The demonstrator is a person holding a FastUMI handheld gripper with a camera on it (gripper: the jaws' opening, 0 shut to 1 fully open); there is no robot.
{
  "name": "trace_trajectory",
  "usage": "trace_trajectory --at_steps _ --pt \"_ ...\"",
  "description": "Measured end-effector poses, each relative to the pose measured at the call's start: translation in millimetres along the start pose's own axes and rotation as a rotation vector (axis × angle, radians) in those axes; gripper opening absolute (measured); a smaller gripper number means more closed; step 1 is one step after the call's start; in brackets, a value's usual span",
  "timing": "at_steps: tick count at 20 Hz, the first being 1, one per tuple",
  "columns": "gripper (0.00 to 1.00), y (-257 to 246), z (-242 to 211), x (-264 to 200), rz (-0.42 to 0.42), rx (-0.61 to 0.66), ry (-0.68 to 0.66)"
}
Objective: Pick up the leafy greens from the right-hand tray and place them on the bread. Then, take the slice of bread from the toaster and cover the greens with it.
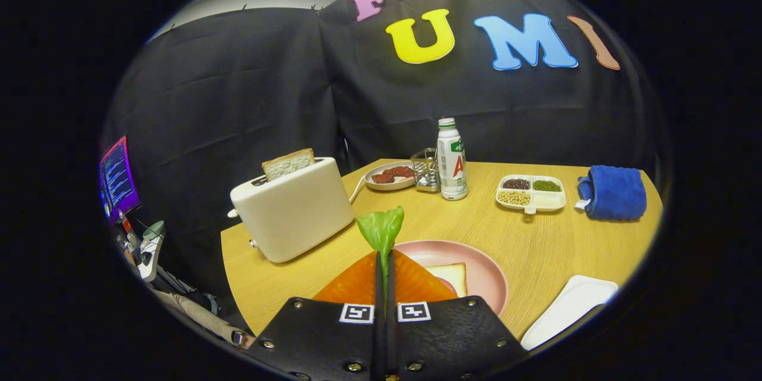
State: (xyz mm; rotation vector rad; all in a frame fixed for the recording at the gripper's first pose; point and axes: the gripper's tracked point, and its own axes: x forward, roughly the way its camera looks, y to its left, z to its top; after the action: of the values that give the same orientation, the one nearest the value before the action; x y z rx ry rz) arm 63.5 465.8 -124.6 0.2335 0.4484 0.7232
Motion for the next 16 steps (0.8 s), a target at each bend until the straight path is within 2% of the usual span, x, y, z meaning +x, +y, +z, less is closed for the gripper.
trace_trajectory --at_steps 2,5,6,8,11,12,16 --pt "0.00 -13 -13 13 -0.032 -0.014 0.028" --pt "0.00 -46 -22 17 -0.156 -0.123 0.032" --pt "0.00 -48 -26 19 -0.168 -0.144 0.036" --pt "0.10 -46 -31 20 -0.166 -0.159 0.043" --pt "0.94 -46 -25 13 -0.185 -0.204 0.020" --pt "0.99 -48 -24 15 -0.206 -0.222 0.006" --pt "0.99 -46 -3 3 -0.252 -0.270 -0.063"
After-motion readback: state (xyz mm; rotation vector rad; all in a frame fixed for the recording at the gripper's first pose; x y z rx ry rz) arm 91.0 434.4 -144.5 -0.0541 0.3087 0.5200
